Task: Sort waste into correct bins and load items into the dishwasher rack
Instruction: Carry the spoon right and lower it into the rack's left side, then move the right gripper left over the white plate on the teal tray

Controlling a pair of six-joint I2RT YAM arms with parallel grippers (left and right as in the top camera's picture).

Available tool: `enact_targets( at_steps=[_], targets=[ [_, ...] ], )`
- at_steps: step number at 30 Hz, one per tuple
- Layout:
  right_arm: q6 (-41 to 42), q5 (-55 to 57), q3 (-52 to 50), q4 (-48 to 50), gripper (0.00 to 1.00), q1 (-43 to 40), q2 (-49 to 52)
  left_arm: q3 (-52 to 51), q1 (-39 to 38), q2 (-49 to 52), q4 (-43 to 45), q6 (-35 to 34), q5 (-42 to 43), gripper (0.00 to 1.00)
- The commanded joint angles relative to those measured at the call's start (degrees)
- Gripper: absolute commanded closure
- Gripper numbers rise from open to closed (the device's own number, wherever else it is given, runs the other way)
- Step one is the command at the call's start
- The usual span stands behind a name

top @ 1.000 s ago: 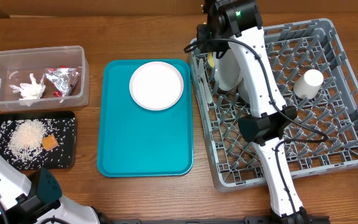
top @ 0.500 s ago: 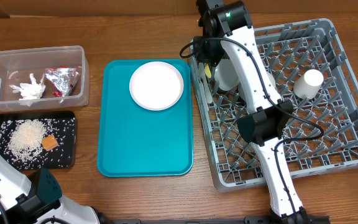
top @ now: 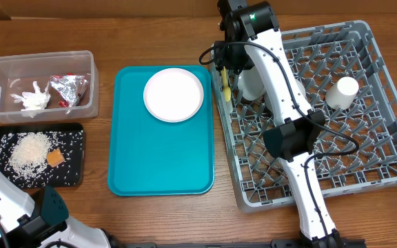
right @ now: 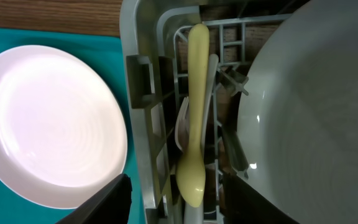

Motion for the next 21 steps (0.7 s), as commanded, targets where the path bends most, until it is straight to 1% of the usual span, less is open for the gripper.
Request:
enact_targets(
  at_steps=[1,3,4,7,9,12,13,15,18,20,21],
  targets=[
    [-0.1,0.0,0.0,0.1,0.47,0.1,-4.8,-0.2,0.0,0.6,0.1,0.2,-0.7,0.00],
    [-0.1,-1.4,0.0,0.1,0.46,0.4,-7.3,-0.2,0.0,0.6,0.1,0.2,-0.7,0.00],
    [-0.2,-3.2,0.0,0.1,0.43,0.7,-8.7,-0.2,0.0,0.6,0.1,0.2,-0.7,0.00],
    [-0.2,-8.1,0.0,0.2,0.30,2.1,-11.4,-0.2,0.0,0.6,0.1,0.2,-0.7,0.00],
    [-0.2,-9.8,0.0,0.1,0.18,3.5,-12.1,-0.2,0.0,0.6,0.1,0.2,-0.7,0.00],
    [-0.1,-13.7,0.0,0.5,0.03,6.1,-12.1,-0.2,0.0,0.6,0.1,0.2,-0.7,0.00],
    [0.1,-15.3,0.0,0.9,0.00,6.9,-12.1,-0.2,0.0,0.6,0.1,0.2,-0.7,0.00],
    [0.5,-17.6,0.0,1.5,0.00,8.6,-12.1,-0.2,0.0,0.6,0.1,0.2,-0.7,0.00],
    [0.6,-17.0,0.1,4.1,0.00,11.0,-12.2,-0.2,0.0,0.6,0.1,0.2,-0.7,0.00],
    [4.1,-12.4,0.2,4.6,0.02,12.4,-12.6,-0.2,0.0,0.6,0.1,0.2,-0.7,0.00],
    [6.9,-7.9,0.2,4.2,0.03,13.2,-13.1,-0.2,0.0,0.6,0.1,0.2,-0.7,0.00]
  ],
)
